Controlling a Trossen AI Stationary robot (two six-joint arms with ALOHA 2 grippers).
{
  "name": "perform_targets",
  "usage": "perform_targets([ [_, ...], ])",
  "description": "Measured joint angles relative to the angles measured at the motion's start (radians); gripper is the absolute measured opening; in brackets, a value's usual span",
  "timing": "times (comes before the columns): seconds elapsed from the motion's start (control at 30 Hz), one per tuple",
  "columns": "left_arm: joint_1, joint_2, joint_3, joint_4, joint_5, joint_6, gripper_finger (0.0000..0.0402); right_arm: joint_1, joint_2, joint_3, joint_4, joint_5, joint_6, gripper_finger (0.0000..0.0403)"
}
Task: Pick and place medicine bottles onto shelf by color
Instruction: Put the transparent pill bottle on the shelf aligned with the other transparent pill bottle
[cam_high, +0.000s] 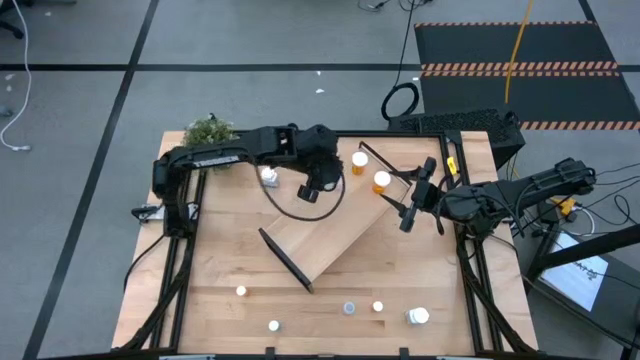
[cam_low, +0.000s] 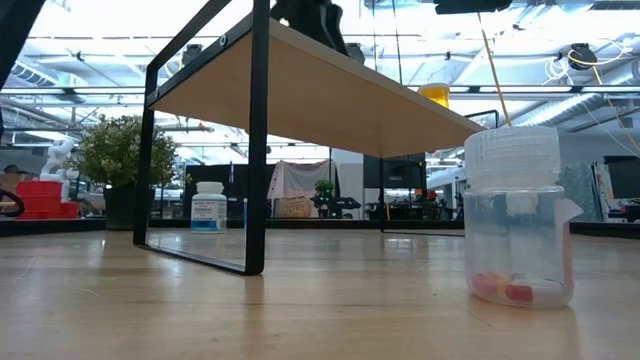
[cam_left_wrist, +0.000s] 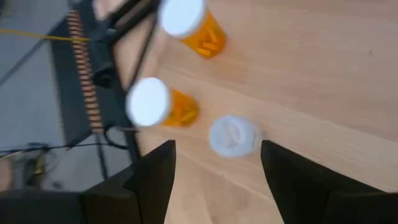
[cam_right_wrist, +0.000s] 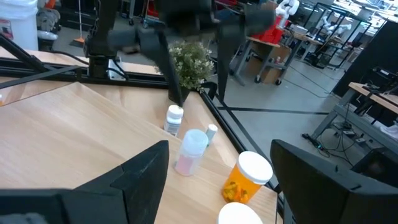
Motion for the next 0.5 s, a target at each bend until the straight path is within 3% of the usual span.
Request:
perform_targets([
  [0.13, -0.06, -0.077, 0.0, 0.005, -0.081, -0.083, 0.0237, 0.0, 0.0, 0.0, 0.001, 0.0, 0.025, 0.0274],
  [0.3, -0.138, -0.167, 0.001, -0.05, -0.103, -0.234, 0.0237, 0.0, 0.0, 0.0, 0.001, -0.005, 0.079, 0.0274],
  [0.5, -0.259, -0.236, -0.043, -0.124, -0.157, -0.442, 0.0237, 0.003, 0.028, 0.0, 0.002, -0.101, 0.201, 0.0274],
])
